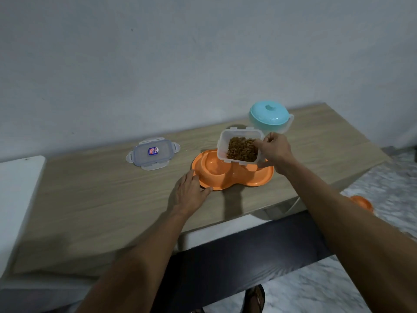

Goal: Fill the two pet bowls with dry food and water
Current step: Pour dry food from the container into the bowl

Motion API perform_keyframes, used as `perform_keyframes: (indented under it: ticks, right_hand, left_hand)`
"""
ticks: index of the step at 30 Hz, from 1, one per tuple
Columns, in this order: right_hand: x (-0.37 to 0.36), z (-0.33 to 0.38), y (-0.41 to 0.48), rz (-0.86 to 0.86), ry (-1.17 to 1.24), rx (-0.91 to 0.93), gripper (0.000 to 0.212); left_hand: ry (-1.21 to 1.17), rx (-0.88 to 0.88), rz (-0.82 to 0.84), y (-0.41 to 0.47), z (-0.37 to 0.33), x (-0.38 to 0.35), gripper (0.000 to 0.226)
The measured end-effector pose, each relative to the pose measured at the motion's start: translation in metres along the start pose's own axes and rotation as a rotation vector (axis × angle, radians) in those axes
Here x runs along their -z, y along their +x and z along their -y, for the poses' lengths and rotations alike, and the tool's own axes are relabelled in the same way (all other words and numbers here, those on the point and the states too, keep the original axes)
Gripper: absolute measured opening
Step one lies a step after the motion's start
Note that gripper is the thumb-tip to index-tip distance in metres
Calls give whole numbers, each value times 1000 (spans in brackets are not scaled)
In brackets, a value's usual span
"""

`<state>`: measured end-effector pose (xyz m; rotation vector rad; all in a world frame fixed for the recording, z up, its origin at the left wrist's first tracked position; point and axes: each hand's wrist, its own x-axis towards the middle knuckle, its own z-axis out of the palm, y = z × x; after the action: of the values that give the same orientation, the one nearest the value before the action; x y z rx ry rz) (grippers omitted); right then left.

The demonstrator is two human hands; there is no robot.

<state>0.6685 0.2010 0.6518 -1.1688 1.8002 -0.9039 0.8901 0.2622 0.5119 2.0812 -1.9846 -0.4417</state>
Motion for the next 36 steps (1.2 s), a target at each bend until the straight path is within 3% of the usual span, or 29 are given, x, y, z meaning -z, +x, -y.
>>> perform_keyframes:
  ticks: [16, 36]
  right_hand:
    - [-16, -3, -11, -93, -369, 384, 33]
    - [-23, -9, -15, -58, -470, 525, 37]
  left_hand:
    - [-47, 102, 3, -5, -9, -8, 52]
    - [-58, 118, 10, -4, -11, -9, 49]
